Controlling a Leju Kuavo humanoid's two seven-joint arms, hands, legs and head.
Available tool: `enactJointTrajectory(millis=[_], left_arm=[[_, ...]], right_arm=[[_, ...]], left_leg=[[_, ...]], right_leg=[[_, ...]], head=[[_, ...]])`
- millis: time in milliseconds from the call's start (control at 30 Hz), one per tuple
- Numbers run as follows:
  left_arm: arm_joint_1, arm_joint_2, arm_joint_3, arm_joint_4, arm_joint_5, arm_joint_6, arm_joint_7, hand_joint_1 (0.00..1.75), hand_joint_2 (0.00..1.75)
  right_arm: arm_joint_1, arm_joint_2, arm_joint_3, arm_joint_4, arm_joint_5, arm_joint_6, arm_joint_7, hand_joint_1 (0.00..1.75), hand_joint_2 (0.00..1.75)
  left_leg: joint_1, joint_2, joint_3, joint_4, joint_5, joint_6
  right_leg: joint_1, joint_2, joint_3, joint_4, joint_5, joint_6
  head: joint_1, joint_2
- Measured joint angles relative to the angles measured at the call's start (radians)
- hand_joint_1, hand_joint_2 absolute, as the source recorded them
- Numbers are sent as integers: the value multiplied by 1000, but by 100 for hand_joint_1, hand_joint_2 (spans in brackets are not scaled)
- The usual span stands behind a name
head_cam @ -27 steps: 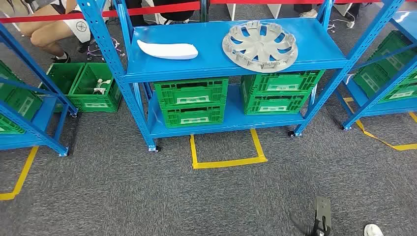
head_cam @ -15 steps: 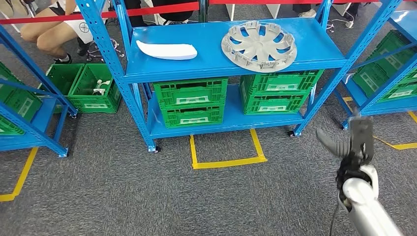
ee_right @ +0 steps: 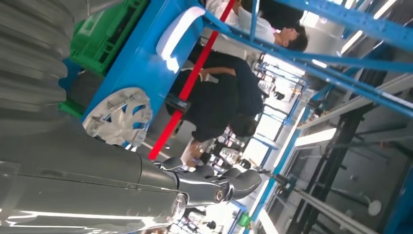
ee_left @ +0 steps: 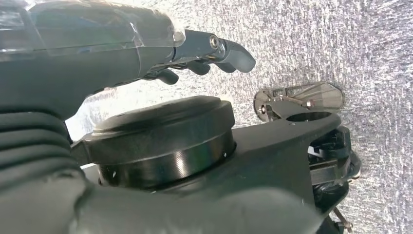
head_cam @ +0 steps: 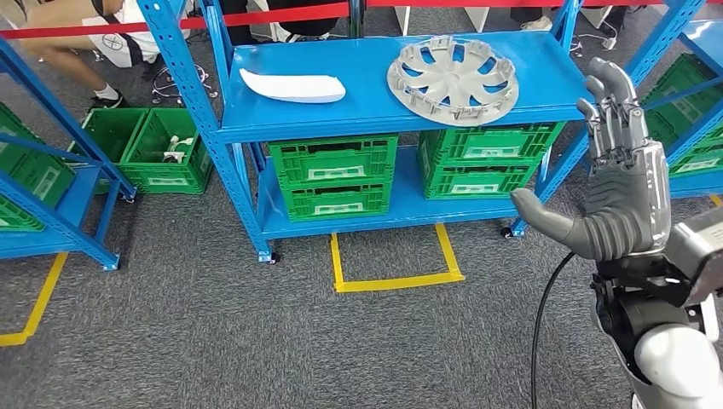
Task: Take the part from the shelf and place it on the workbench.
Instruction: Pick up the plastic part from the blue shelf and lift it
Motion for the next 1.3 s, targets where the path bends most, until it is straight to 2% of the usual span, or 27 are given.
enactJointTrajectory(millis=[433,1300], left_arm=[[0,4,9,0,7,-11,-18,0,0],[1,6,10,0,7,-41,-16,0,0]], right_arm=[[-10,-15,71,-128,11,-9,7,0,175],[-8,-27,123,-170,10,-11,11,0,175]], left_leg=[[0,-6,0,0,0,0],[0,-9,0,0,0,0]], right_leg=[[0,-2,0,0,-1,1],[0,-4,0,0,-1,1]], head=[[-1,0],[-1,0]])
